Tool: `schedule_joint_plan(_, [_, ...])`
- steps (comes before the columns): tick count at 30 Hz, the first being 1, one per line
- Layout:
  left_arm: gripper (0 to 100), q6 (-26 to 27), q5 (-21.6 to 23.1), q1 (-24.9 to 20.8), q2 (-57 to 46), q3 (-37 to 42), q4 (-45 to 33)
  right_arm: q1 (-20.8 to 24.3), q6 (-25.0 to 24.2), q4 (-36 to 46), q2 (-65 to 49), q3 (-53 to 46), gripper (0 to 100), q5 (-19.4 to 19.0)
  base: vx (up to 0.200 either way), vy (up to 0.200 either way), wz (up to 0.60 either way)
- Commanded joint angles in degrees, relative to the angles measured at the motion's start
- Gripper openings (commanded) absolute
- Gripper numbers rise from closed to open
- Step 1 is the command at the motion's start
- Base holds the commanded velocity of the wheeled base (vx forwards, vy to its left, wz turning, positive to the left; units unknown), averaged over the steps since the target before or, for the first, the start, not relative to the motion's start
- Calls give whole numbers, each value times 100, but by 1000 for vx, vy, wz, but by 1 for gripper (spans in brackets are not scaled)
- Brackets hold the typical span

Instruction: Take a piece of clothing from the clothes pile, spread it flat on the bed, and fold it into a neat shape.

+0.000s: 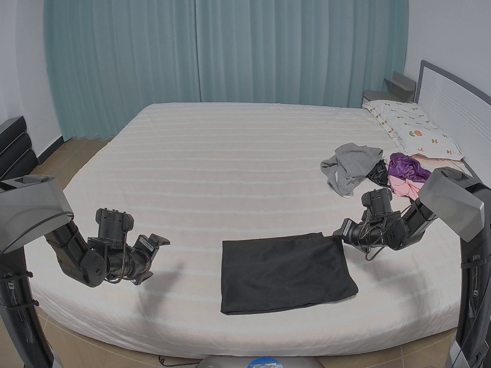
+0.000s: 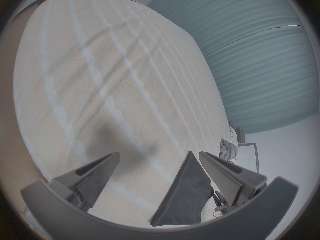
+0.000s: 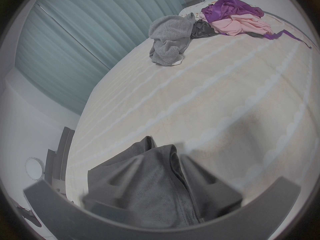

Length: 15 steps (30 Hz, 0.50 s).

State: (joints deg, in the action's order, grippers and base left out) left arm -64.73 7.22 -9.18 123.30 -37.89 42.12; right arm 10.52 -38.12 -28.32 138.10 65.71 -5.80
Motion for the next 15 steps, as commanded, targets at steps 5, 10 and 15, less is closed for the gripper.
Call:
schedule_joint_plan(5, [100,-4,-1,4,10,1,-2,20,6,-33,-266,-348,100,-79,0,0,0])
schedule_joint_plan(10, [100,-4,-1,4,10,1,7,55,103,-51,-793,-1165,100,-466,0,0,0])
schedule_joint_plan(15, [100,4,-1,4,10,1,7,3,973,-921,-1417,-3117,100,-1002,0,0,0])
